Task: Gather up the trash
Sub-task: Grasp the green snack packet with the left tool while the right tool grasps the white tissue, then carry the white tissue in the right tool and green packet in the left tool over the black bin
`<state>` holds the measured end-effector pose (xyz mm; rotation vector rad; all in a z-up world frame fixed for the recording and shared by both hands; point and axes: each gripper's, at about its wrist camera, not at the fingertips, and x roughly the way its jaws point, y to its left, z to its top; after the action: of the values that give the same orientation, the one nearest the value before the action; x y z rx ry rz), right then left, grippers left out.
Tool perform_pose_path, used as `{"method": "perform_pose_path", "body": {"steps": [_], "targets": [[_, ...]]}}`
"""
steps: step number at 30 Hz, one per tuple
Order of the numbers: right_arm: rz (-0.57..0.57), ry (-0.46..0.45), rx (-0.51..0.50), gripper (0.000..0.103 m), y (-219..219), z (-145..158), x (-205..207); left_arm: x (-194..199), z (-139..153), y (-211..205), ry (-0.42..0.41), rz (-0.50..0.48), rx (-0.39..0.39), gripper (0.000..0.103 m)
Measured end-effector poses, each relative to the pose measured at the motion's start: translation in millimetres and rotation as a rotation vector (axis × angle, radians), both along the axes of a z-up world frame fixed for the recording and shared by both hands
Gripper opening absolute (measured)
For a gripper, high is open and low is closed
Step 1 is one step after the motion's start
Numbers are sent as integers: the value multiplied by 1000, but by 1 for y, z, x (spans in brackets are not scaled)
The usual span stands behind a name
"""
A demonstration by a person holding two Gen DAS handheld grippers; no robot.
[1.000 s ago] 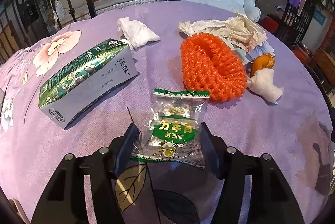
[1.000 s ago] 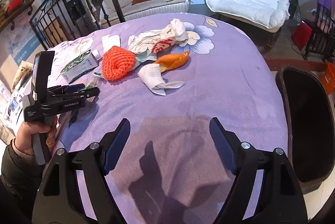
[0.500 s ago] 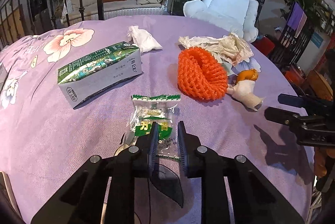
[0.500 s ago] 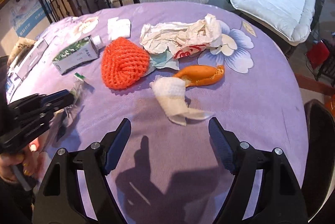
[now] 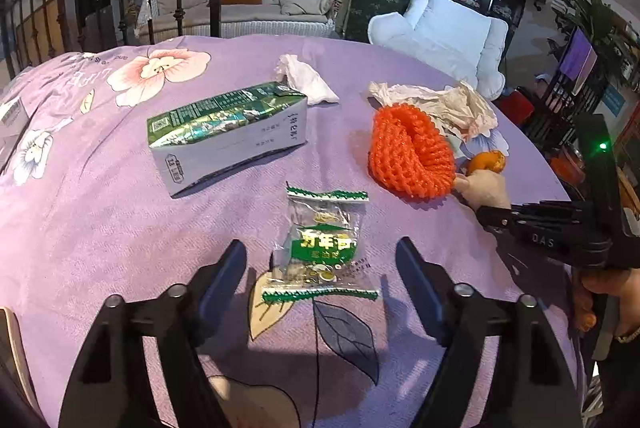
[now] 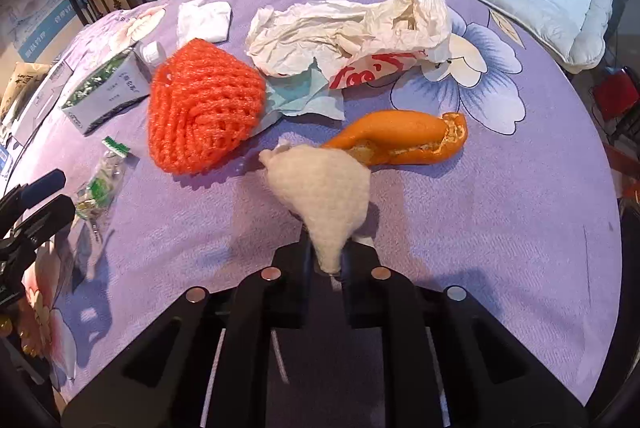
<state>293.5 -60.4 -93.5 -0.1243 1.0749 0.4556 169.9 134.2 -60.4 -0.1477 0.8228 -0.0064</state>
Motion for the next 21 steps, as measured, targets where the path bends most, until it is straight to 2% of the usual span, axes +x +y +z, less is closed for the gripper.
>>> {"method": "perform_pose_path", "body": {"steps": [5, 7, 9, 12, 14, 21], "targets": [[-6, -27, 58, 13, -5, 19, -18, 24, -16, -9, 82, -22, 91, 78], [-11, -43, 82, 13, -9, 28, -28, 31, -25, -10, 129, -24, 85, 69], [-15, -54, 105, 13, -15, 36, -37, 30, -26, -11, 120, -15, 97, 59], [-24, -70, 143, 13, -21, 47, -51, 28, -25, -13, 114, -22, 103, 57], [-31, -87, 156, 13, -27, 52, -57, 25, -24, -10, 107, -11, 90, 51], [-47, -150, 174, 13, -36, 63, -78, 11, -19, -10, 87, -11, 32, 46]]}}
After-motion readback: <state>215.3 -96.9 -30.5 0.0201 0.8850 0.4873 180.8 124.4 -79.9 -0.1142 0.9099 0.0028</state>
